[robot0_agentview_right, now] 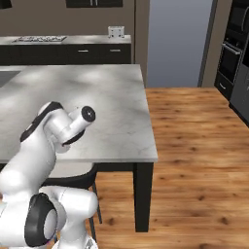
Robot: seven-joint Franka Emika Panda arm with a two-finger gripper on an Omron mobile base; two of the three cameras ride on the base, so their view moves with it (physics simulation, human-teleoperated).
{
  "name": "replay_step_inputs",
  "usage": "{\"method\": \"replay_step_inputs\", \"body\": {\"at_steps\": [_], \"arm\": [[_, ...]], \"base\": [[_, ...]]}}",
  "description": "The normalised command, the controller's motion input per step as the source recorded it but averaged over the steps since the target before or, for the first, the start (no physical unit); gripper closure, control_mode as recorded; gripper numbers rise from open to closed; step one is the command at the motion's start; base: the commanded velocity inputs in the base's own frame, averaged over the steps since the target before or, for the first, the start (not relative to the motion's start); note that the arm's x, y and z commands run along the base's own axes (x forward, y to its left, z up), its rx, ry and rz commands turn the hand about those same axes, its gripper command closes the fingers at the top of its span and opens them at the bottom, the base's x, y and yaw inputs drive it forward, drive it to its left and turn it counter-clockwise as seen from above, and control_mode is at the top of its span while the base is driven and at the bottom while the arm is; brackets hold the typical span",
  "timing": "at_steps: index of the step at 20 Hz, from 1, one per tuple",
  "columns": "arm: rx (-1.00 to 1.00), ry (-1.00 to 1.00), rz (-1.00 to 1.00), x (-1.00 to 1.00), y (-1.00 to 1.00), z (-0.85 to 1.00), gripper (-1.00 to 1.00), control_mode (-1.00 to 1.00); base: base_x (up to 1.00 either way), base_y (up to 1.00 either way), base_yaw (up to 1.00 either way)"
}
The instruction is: Take a straw from the drawer in front and place it inside the glass cup on the dining counter.
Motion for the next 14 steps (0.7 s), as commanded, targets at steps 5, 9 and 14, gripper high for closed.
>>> {"method": "replay_step_inputs", "body": {"at_steps": [5, 9, 14], "arm": [[-0.04, 0.0, -0.05, -0.85, -0.6, 0.13, -1.0, -1.0], [-0.18, 0.0, -0.09, -0.82, -0.49, 0.1, -1.0, -1.0], [-0.25, 0.0, -0.14, -0.67, -0.45, 0.01, -1.0, -1.0]], "base": [[0.0, 0.0, 0.0], [0.0, 0.0, 0.0], [0.0, 0.0, 0.0]]}}
